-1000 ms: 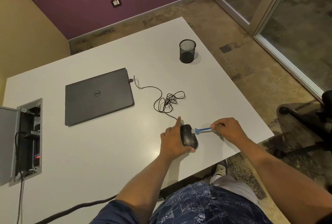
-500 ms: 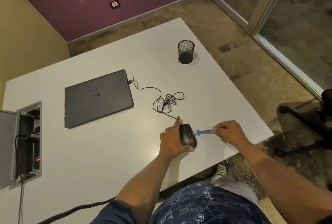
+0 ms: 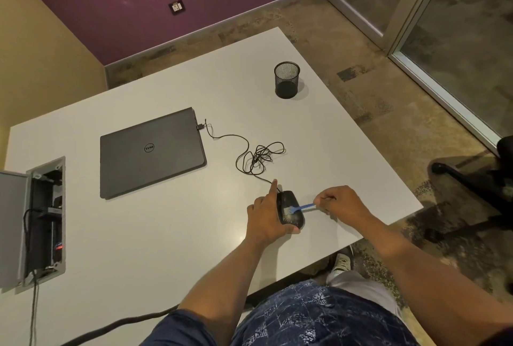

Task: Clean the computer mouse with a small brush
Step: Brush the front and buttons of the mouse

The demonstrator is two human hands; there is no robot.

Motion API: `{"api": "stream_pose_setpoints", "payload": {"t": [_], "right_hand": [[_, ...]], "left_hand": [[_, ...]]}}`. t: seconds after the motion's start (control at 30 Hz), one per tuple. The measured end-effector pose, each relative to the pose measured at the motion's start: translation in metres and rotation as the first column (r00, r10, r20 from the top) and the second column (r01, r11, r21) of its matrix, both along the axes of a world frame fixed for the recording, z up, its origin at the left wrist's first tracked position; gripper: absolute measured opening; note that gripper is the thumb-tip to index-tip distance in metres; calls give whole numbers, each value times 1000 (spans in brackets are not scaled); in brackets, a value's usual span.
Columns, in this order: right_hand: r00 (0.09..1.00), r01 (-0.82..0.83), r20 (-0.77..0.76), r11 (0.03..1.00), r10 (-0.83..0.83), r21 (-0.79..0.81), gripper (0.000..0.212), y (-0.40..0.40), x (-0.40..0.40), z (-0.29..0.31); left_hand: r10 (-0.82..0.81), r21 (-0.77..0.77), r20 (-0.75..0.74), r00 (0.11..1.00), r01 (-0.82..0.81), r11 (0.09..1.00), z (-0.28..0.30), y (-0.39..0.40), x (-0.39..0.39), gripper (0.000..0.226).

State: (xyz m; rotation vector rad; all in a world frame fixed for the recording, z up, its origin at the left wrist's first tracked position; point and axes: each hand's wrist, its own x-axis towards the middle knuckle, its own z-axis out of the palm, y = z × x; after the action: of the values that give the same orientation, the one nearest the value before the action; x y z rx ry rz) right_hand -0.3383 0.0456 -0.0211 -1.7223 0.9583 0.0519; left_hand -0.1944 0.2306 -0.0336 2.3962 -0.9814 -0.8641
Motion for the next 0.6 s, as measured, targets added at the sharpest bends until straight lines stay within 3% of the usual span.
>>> {"api": "stream_pose_setpoints", "payload": {"t": [0.17,0.23,0.37,0.5,0.6], "right_hand": [[994,104,8,976,-105,-190,11,-1,8,1],[994,109,27,980,-106,-166,11,-4,8,4],[997,-52,-56,996,48,-67,12,-3,7,9],[994,94,-33,975,-103,-200,12,-13,1,9],[993,110,52,986,-104,-128,10,-13,3,13]], "left_hand": [[5,-3,-4,1000,-5,1000,0,0,-1,145],[3,-4,-5,1000,-3,1000,-1,0,-1,145],[1,2,7,1000,-1,1000,-1,0,0,146],[-4,5,6,1000,4,1000,0,1,0,146],[-6,4,13,1000,6,1000,-1,1,0,146]]}}
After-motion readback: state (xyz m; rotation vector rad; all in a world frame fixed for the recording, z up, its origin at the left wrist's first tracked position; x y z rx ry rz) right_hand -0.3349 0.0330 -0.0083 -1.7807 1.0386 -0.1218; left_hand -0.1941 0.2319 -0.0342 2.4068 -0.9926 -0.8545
